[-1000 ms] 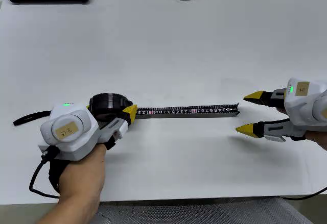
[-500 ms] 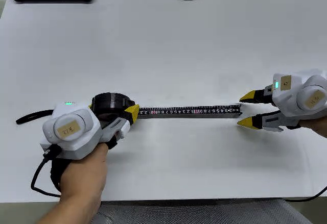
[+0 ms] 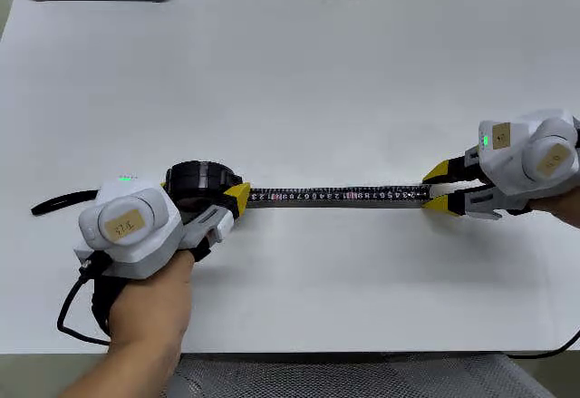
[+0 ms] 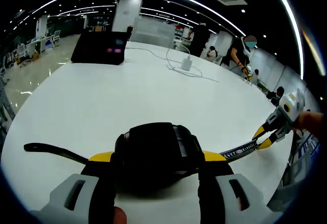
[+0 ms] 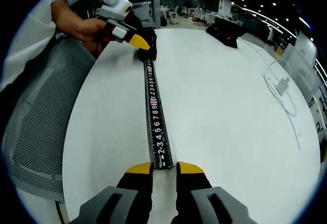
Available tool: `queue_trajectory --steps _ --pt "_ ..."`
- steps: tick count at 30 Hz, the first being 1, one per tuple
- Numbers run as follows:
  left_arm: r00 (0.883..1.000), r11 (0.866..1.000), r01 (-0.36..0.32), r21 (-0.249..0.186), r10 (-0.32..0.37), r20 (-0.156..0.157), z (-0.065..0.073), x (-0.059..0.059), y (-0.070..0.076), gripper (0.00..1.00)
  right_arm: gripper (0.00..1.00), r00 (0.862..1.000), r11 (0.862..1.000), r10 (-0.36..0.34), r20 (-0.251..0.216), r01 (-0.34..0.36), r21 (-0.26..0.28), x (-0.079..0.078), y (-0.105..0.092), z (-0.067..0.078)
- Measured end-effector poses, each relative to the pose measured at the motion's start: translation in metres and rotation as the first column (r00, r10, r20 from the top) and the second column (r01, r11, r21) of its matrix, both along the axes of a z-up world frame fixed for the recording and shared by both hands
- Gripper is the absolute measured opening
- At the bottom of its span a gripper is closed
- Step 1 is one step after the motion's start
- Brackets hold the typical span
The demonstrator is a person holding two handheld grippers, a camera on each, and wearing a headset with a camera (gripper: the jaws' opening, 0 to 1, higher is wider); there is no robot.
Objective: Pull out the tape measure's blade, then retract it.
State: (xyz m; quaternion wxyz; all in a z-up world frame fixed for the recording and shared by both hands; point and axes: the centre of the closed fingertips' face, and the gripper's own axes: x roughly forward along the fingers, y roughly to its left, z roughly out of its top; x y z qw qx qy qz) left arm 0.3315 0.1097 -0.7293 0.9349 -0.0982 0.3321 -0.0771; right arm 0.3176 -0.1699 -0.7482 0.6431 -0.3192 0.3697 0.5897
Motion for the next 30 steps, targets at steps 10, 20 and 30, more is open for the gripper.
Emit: queue_trajectory --steps 10,20,30 --pt "1.0 1.0 0.002 0.003 -0.002 -0.002 0.0001 -0.0004 -0.0001 0.61 0.12 1.0 0.999 0.027 -0.001 -0.027 -0.018 -0.0015 0.0008 -0.0023" --pt "1.0 1.0 -0.001 0.0 0.001 -0.004 0.001 -0.0009 -0.0007 0.61 0.11 1.0 0.999 0.009 0.003 -0.008 -0.047 -0.0033 0.0008 -0.0028" --pt "1.0 1.0 -0.01 0.022 0.01 0.012 0.0033 -0.0006 -0.0005 0.61 0.11 1.0 0.999 -0.011 0.0 0.011 -0.052 -0.0025 0.0003 -0.0032"
